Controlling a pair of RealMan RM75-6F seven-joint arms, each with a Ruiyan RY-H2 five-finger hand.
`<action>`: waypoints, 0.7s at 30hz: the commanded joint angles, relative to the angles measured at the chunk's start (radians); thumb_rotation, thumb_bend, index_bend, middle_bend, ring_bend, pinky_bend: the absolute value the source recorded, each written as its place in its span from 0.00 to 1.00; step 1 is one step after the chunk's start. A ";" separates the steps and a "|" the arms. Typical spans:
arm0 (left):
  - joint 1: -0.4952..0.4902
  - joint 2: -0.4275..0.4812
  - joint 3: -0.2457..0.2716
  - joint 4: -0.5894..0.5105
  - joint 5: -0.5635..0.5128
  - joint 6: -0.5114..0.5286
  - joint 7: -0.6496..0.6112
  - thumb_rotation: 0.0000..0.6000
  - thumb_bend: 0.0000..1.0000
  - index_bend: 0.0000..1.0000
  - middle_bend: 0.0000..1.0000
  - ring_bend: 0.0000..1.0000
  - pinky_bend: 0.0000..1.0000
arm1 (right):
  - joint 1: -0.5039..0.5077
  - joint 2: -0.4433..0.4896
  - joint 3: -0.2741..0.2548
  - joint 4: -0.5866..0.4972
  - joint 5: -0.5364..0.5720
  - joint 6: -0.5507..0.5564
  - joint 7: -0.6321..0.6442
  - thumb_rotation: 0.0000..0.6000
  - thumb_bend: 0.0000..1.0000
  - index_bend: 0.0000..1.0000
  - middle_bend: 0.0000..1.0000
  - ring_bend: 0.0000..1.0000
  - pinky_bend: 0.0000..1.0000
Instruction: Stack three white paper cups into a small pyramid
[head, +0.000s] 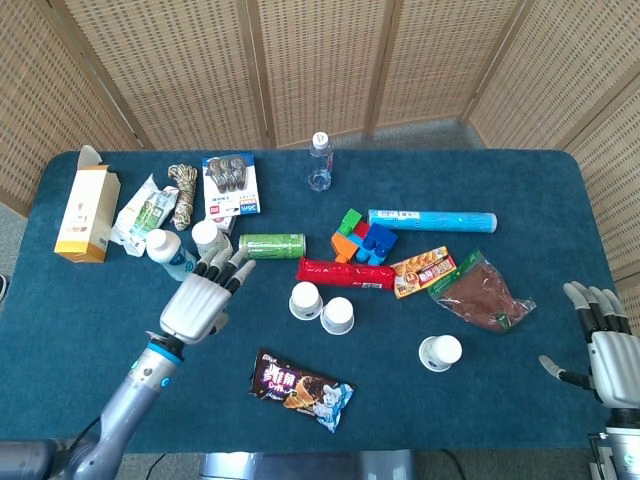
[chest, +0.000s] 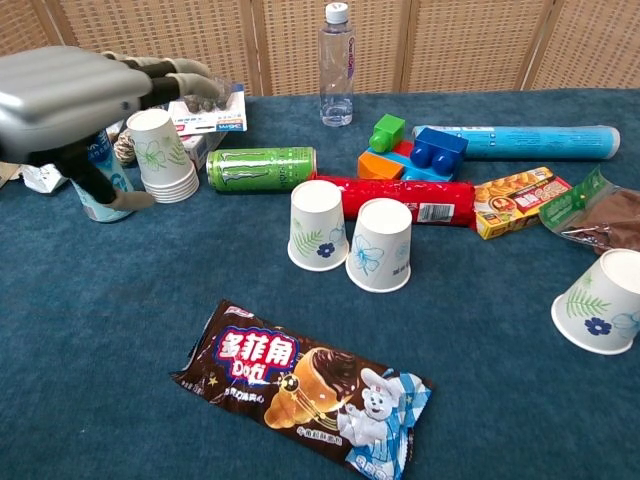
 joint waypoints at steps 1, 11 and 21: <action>0.046 0.068 0.052 -0.024 0.088 0.028 -0.067 1.00 0.29 0.00 0.00 0.00 0.08 | 0.001 -0.001 0.000 0.000 0.000 -0.001 -0.002 1.00 0.16 0.01 0.00 0.00 0.00; 0.147 0.228 0.138 -0.050 0.280 0.093 -0.249 1.00 0.29 0.00 0.00 0.00 0.05 | 0.001 -0.009 -0.008 -0.007 -0.016 0.004 -0.031 1.00 0.15 0.01 0.00 0.00 0.00; 0.291 0.350 0.215 -0.053 0.476 0.252 -0.365 1.00 0.29 0.00 0.00 0.00 0.00 | 0.001 -0.013 -0.008 -0.006 -0.011 0.003 -0.046 1.00 0.15 0.01 0.00 0.00 0.00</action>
